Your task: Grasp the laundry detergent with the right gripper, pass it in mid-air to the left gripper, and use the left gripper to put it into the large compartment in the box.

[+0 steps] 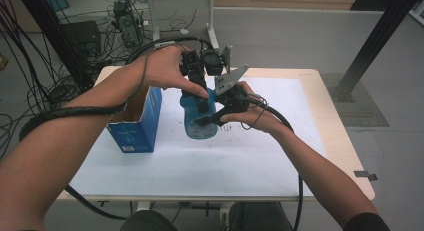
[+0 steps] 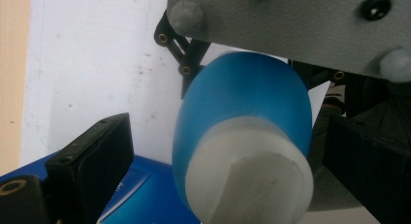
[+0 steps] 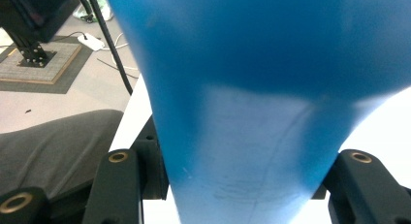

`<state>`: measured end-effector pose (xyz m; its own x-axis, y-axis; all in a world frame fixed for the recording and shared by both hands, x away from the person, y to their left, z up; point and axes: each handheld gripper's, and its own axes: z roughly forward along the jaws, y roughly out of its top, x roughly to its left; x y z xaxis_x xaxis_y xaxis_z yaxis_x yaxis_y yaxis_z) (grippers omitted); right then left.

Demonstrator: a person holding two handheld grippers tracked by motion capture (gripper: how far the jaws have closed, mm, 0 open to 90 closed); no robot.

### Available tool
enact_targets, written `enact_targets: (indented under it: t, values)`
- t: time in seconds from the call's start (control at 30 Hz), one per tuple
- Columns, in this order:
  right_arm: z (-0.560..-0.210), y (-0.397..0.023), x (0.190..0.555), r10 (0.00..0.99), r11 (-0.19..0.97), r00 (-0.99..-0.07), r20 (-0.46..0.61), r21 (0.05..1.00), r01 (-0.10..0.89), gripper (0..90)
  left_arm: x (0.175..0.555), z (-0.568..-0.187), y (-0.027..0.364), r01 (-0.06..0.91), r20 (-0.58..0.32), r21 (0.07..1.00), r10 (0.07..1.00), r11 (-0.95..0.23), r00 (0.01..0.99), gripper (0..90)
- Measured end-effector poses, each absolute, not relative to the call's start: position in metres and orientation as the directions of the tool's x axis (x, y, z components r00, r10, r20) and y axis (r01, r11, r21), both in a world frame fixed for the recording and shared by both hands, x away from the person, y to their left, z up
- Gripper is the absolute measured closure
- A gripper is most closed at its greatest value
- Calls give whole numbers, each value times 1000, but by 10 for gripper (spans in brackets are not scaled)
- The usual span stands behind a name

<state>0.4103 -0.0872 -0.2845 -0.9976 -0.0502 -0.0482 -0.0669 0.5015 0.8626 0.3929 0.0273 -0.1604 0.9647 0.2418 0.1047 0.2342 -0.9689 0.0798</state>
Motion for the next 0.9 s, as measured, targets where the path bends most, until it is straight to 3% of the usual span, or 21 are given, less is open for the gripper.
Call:
enact_targets:
  t: [0.9]
  values:
    - [-277, -84, 408, -61, 482, -997, -48, 873, -72, 439, 392, -162, 30, 227, 94, 84, 235, -970, 968, 50]
